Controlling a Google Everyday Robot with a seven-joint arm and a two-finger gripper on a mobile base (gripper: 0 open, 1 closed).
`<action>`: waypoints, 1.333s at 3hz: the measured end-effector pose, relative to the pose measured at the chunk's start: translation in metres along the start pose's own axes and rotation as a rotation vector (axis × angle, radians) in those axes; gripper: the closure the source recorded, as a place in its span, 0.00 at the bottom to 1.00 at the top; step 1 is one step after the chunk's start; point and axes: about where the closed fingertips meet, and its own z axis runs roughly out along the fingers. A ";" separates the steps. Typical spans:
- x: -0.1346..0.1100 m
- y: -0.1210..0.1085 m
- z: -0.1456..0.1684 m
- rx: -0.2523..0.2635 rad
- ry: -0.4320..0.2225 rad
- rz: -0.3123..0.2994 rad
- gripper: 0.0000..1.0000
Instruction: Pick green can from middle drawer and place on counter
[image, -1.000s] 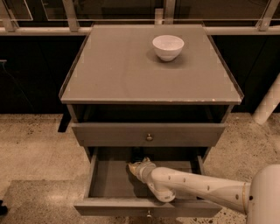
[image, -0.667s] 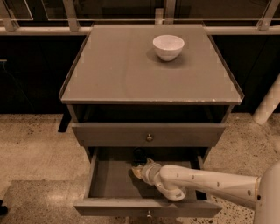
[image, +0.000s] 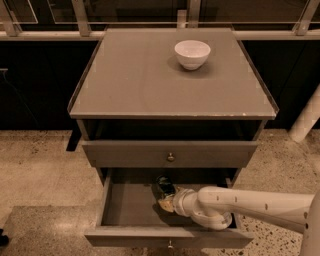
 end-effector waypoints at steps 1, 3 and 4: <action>-0.003 0.006 -0.029 -0.082 -0.030 -0.067 1.00; 0.000 0.002 -0.080 -0.131 -0.133 -0.087 1.00; -0.016 0.015 -0.107 -0.134 -0.162 -0.104 1.00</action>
Offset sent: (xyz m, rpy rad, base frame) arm -0.0564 -0.0651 0.1015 0.2086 -0.1978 0.1885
